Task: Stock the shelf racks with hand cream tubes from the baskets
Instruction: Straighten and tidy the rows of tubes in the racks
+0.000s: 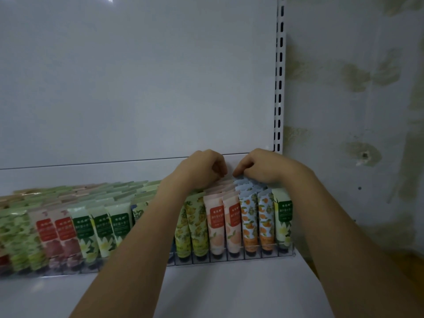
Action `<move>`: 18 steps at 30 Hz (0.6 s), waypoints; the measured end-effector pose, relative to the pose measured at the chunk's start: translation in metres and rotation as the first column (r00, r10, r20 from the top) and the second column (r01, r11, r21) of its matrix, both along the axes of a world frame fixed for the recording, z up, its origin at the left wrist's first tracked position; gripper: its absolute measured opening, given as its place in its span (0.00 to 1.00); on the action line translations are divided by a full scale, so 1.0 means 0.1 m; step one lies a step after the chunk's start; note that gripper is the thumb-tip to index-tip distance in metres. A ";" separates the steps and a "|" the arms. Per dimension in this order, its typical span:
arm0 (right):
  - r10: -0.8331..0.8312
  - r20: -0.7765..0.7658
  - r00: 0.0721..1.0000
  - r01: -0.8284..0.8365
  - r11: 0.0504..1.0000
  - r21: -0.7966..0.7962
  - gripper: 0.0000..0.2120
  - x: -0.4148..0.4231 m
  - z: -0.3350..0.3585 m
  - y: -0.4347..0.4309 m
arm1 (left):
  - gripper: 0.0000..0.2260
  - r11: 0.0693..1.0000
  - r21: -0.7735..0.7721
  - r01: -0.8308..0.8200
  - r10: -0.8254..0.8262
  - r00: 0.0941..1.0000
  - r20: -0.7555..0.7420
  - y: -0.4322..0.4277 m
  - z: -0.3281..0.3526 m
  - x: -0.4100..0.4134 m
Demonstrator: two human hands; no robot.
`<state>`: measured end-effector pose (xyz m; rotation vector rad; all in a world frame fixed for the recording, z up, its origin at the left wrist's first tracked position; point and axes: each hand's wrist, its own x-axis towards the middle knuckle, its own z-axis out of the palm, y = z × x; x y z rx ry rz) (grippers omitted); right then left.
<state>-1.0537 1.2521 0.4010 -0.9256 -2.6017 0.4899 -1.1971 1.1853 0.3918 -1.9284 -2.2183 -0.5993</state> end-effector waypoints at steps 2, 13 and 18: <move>0.000 0.003 1.000 0.000 1.000 0.000 0.17 0.00 0.00 0.00 | 0.08 1.000 0.004 0.002 -0.002 1.000 0.000 0.01 0.00 0.00; -0.136 -0.128 0.982 0.136 0.991 -0.004 0.13 0.10 0.06 0.11 | 0.10 1.000 0.023 0.009 -0.009 1.000 0.017 -0.02 0.04 0.05; -0.165 -0.042 0.985 0.165 0.986 -0.005 0.13 0.07 0.05 0.09 | 0.13 1.000 -0.015 0.024 -0.024 0.998 -0.053 0.02 0.03 0.18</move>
